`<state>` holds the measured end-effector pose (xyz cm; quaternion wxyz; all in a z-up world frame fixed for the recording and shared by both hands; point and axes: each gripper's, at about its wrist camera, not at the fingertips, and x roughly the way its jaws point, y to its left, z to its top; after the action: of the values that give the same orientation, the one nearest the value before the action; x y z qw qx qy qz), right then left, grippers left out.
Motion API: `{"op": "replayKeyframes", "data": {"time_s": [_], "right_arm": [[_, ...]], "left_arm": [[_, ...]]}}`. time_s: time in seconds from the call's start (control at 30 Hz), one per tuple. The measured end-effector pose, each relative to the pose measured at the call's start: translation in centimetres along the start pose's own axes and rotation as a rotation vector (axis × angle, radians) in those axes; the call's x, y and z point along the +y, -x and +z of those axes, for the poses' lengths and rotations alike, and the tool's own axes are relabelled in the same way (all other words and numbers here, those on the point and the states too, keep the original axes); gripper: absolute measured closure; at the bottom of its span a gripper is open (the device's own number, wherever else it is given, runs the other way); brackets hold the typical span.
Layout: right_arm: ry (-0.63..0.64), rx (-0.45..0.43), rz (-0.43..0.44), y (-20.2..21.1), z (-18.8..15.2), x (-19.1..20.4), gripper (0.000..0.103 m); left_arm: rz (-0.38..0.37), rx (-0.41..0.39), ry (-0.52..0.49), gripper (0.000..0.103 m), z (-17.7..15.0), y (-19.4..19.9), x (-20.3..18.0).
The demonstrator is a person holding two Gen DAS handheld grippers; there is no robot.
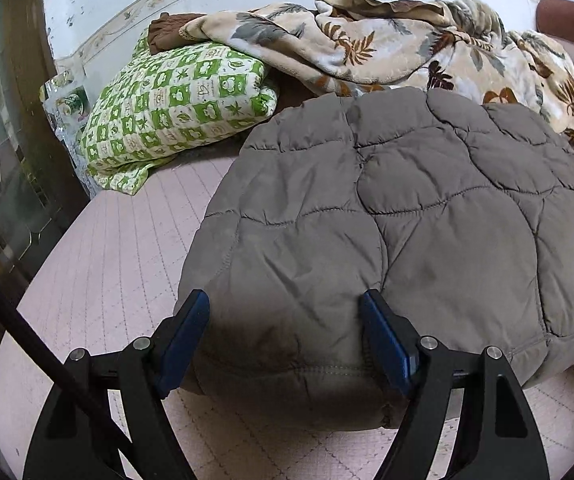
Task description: Fold large clothes
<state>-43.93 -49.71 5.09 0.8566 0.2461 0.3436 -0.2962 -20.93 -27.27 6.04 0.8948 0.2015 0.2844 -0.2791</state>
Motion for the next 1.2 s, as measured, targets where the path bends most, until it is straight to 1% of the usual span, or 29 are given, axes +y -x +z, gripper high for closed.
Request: {"op": "replayKeyframes", "data": {"time_s": [0.4, 1.2], "right_arm": [[0.023, 0.032, -0.020, -0.9, -0.3, 0.1, 0.039], [0.041, 0.049, -0.035, -1.5, -0.3, 0.4, 0.037]], "left_arm": [[0.024, 0.006, -0.036, 0.025, -0.3, -0.3, -0.6], [0.044, 0.012, -0.070, 0.025, -0.5, -0.8, -1.3]]}}
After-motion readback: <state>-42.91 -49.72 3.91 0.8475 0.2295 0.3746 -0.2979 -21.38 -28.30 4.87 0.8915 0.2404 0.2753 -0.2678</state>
